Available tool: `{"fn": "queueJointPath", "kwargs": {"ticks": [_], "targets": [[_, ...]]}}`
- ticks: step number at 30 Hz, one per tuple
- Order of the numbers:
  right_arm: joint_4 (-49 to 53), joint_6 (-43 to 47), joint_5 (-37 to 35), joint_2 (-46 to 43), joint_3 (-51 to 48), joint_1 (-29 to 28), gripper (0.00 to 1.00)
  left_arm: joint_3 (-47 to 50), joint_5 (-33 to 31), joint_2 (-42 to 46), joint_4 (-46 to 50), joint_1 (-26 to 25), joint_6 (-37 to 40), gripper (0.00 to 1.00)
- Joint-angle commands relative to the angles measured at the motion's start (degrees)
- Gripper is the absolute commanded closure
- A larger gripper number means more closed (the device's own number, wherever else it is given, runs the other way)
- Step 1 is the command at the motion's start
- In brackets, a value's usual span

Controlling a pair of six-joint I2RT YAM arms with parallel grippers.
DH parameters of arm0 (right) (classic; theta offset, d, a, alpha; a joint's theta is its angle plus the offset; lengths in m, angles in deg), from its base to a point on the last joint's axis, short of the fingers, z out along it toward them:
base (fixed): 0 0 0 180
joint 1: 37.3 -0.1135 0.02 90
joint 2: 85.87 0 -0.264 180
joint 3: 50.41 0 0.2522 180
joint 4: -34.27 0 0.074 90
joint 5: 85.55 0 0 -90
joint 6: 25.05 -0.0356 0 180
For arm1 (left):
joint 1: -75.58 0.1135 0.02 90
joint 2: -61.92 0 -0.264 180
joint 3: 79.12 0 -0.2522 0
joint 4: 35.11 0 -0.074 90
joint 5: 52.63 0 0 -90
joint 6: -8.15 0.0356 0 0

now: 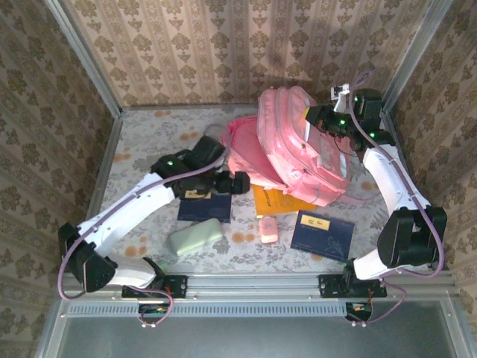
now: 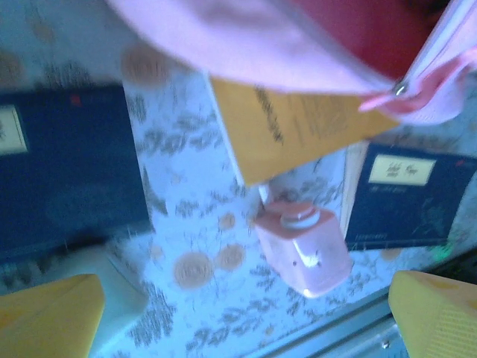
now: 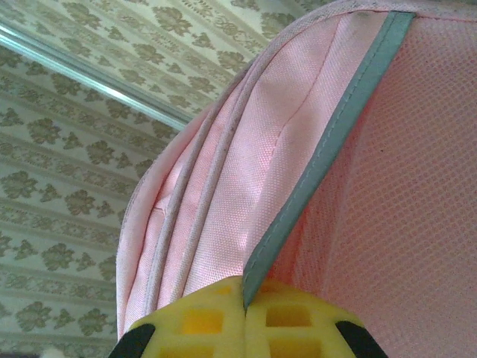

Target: Pack the student bag

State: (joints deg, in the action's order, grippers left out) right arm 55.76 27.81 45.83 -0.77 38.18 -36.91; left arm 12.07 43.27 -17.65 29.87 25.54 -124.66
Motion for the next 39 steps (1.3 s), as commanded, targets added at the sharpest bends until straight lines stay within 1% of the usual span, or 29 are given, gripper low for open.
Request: {"fn": "queueJointPath", "kwargs": {"ticks": [1,3,7,12,16,18,20,22,27,32,35,39], "targets": [[0.62,2.49,-4.29,-2.87,2.24,0.5,1.0,-2.21,-3.67,-5.24,7.02,-6.0,-11.29,0.0],[1.13,2.6,-4.5,-2.75,2.64,0.5,1.0,-3.92,-2.37,-8.49,8.67,-8.01,-14.7,0.0],[1.15,2.43,-4.05,-2.8,2.72,0.54,1.0,-7.21,-1.89,-12.6,10.93,-10.07,-16.12,0.0],[0.98,2.78,-3.58,-3.45,2.25,0.41,1.0,-3.79,2.54,-13.0,4.41,-10.89,-18.2,0.0],[0.14,3.28,-2.45,-2.42,1.56,0.07,1.0,-3.73,7.38,-16.58,2.51,-10.95,-17.59,0.0],[1.99,5.91,-3.14,-1.67,1.51,-0.42,1.0,-4.52,7.9,-17.43,2.82,-11.02,-16.91,0.0],[3.53,7.81,-5.27,-1.0,0.83,-1.03,1.0,-5.3,8.08,-18.05,3.61,-11.02,-16.31,0.0],[2.35,7.07,-6.42,-0.89,-1.04,-1.26,1.0,-6.17,8.41,-18.81,4.42,-10.98,-15.61,0.0],[-3.9,1.87,-7.36,-2.01,-5.14,-2.1,1.0,-9.33,10.0,-22.82,7.94,-11.01,-14.53,0.0],[-3.35,2.77,-8.54,-2.55,-5.87,-3.72,1.0,-13.21,11.32,-27.08,10.43,-12.18,-13.65,0.0],[-4.24,2.55,-10.89,-3.55,-8.06,-4.5,1.0,-15.02,12.03,-29.3,11.03,-12.54,-13.7,0.0],[-4.37,3.22,-12.12,-3.62,-10.51,-5.18,1.0,-15.87,12.98,-31.46,11.71,-13.05,-14.31,0.0]]}}
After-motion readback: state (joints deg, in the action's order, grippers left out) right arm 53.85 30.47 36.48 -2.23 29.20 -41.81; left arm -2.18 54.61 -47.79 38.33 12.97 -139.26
